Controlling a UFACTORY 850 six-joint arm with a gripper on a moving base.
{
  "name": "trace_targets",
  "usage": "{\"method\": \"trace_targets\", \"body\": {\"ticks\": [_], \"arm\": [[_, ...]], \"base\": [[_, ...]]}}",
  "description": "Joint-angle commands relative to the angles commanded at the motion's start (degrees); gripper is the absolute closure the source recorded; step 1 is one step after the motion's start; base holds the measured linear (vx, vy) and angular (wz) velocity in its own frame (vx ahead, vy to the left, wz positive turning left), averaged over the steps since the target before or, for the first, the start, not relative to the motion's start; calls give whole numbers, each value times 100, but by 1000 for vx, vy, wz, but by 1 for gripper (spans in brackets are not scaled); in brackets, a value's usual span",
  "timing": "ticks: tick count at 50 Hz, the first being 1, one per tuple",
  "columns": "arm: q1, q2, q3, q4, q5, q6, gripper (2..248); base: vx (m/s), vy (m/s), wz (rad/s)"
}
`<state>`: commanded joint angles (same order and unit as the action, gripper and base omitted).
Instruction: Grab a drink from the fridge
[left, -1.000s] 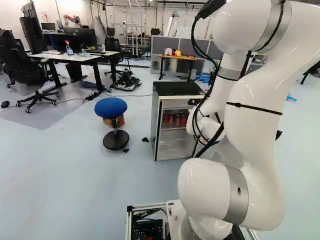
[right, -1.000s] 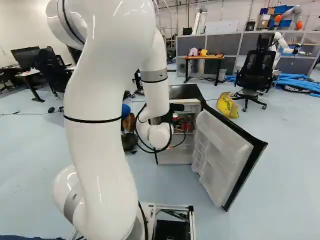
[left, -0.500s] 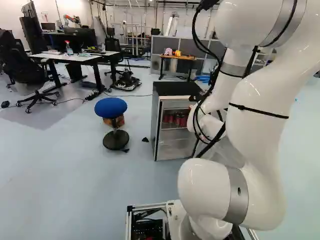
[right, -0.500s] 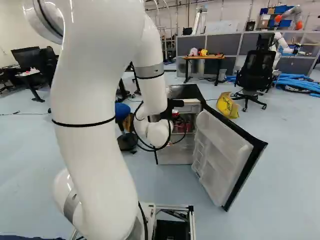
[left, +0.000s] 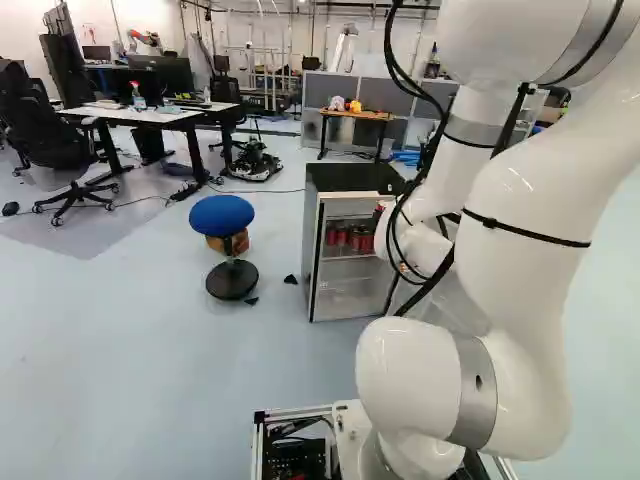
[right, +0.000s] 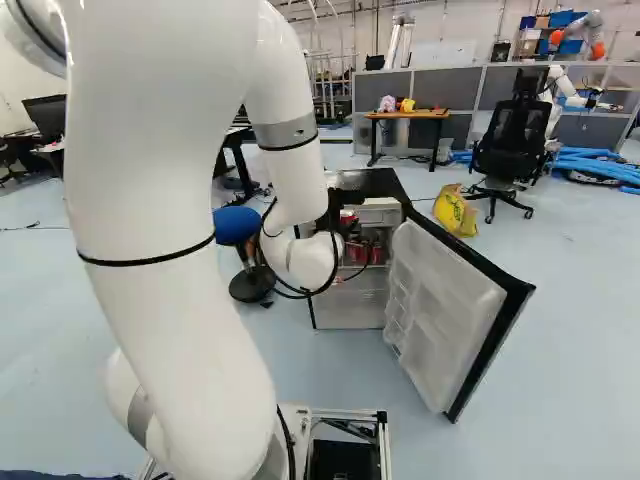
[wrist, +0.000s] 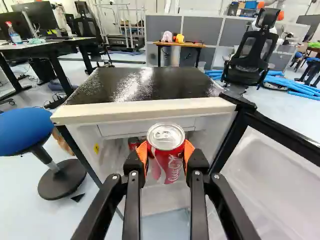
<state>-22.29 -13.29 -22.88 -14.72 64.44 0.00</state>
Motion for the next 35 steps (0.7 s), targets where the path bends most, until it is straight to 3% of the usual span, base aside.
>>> {"method": "trace_targets", "body": {"ticks": [35], "arm": [[251,310,-226,68,-169,0,157]], "base": [[0,0,0]]}}
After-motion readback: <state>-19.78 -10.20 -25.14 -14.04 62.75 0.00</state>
